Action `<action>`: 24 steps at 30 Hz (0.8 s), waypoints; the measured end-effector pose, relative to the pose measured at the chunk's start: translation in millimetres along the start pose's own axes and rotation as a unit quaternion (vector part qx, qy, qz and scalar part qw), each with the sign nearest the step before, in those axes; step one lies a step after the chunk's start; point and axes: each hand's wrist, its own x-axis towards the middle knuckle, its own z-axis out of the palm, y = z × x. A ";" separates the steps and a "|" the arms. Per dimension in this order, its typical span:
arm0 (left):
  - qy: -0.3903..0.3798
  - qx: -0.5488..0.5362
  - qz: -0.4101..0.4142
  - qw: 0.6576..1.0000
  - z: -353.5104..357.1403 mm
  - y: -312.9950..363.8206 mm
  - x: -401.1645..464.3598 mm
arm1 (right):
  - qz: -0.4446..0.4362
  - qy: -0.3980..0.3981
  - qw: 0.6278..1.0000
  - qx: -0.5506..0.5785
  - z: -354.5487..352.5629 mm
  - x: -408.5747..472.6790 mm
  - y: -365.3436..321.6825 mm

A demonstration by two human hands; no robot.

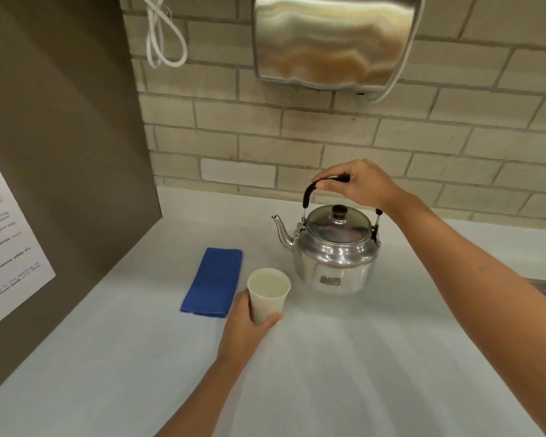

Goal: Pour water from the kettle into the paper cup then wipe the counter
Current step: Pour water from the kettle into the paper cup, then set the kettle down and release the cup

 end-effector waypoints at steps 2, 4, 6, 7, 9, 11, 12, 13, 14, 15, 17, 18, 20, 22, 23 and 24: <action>0.004 0.000 -0.001 1.000 -0.2 -0.4 0.2 | 0.004 0.014 1.000 0.011 19.6 11.1 6.3; 0.005 0.002 -0.001 1.000 0.0 -1.2 0.2 | 0.004 0.027 0.999 0.023 40.4 20.0 11.9; 0.009 0.011 0.000 1.000 0.1 -1.5 -0.1 | 0.005 0.031 0.999 0.030 60.0 27.6 17.7; 0.012 0.016 0.000 1.000 0.1 -1.5 -0.3 | 0.008 0.030 0.999 0.031 68.4 30.9 21.0; 0.016 0.033 0.003 0.999 0.3 -1.8 0.2 | 0.014 0.025 0.999 0.037 81.5 36.7 26.5; 0.017 0.042 0.005 0.999 0.4 -2.2 0.9 | 0.022 0.011 0.999 0.046 90.7 41.5 30.4; 0.016 0.043 0.006 0.999 0.4 -2.2 0.9 | 0.024 0.002 0.999 0.048 94.1 43.7 31.5; 0.016 0.044 0.005 0.999 0.4 -1.9 0.9 | 0.025 -0.006 0.999 0.047 96.8 45.9 32.4; 0.018 0.045 0.004 0.999 0.4 -1.6 0.7 | 0.026 -0.013 0.999 0.046 99.2 47.7 33.0; 0.019 0.045 0.002 0.999 0.3 -1.1 0.3 | 0.027 -0.019 0.998 0.047 101.3 49.1 33.3; 0.019 0.046 -0.003 0.999 0.1 0.1 -0.6 | 0.026 -0.031 0.998 0.051 105.0 51.0 33.9; 0.019 0.046 -0.005 0.999 0.1 0.7 -0.9 | 0.027 -0.036 0.998 0.052 106.8 51.7 34.2; 0.016 0.049 -0.008 0.999 -0.1 2.4 -1.5 | 0.030 -0.039 0.997 0.056 109.4 52.6 35.2; 0.013 0.051 -0.010 0.999 -0.4 2.5 -1.5 | 0.034 -0.035 0.997 0.067 111.1 52.9 36.5; 0.012 0.050 -0.012 0.999 -0.8 2.5 -1.4 | 0.034 -0.032 0.996 0.070 111.3 52.7 36.8; 0.009 0.049 -0.013 0.999 -1.1 3.0 -1.7 | 0.032 -0.030 0.997 0.071 111.2 52.5 36.9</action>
